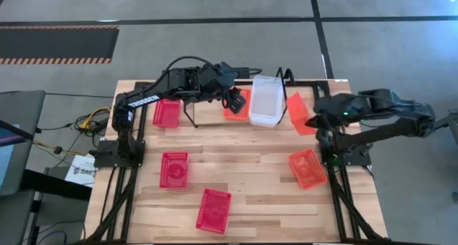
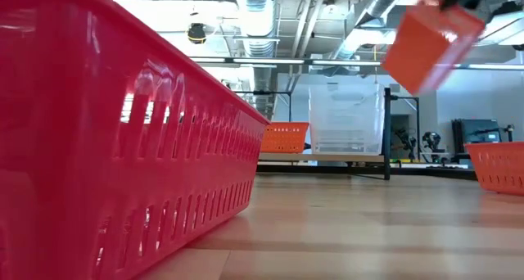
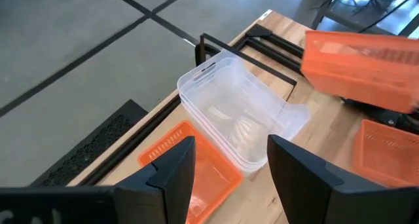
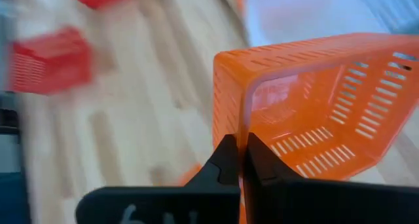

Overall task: Stack baskets on shelf by color
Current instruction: Stack the top orange bin on top of the orange bin on the shelf

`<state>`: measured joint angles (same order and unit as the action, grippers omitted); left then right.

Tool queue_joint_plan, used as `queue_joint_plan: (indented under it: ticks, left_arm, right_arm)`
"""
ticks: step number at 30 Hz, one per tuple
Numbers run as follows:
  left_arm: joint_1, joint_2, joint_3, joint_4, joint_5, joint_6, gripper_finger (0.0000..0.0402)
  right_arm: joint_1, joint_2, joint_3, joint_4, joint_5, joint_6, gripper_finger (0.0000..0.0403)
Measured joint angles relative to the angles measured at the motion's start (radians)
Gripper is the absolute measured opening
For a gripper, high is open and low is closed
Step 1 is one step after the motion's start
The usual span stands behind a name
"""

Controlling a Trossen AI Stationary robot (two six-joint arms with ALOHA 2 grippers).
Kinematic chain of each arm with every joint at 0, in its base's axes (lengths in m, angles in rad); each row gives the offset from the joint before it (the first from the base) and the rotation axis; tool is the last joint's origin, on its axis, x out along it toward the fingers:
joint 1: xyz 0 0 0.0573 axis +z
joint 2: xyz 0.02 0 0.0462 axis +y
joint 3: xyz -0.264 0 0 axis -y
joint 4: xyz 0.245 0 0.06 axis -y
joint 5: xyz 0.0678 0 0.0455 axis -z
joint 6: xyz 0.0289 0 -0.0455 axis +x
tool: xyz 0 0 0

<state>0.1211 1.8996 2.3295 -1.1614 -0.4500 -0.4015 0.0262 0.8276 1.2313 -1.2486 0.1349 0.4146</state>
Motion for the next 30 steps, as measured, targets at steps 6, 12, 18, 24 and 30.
queue_joint_plan:
  ticks: [6, 12, 18, 24, 30]
  left_arm:
    - [0.000, 0.000, 0.000, 0.000, 0.037, 0.027, 0.0177]
    - [0.000, 0.000, 0.000, 0.000, 0.052, 0.036, 0.0177]
    - [0.010, 0.000, 0.000, 0.000, 0.100, 0.119, 0.0177]
    - [0.014, 0.000, 0.000, 0.000, 0.170, 0.140, 0.0177]
    - [0.014, 0.000, 0.000, 0.000, 0.173, 0.140, 0.0177]
  right_arm:
    - [0.136, 0.013, 0.061, 0.158, 0.000, -0.080, 0.0001]
    - [0.210, 0.069, 0.102, 0.184, 0.000, -0.105, 0.0001]
    - [0.236, 0.172, 0.107, 0.075, 0.069, -0.187, 0.0001]
    - [0.220, 0.317, 0.106, -0.066, 0.084, -0.198, 0.0001]
    - [0.221, 0.414, 0.167, -0.039, 0.084, -0.331, 0.0001]
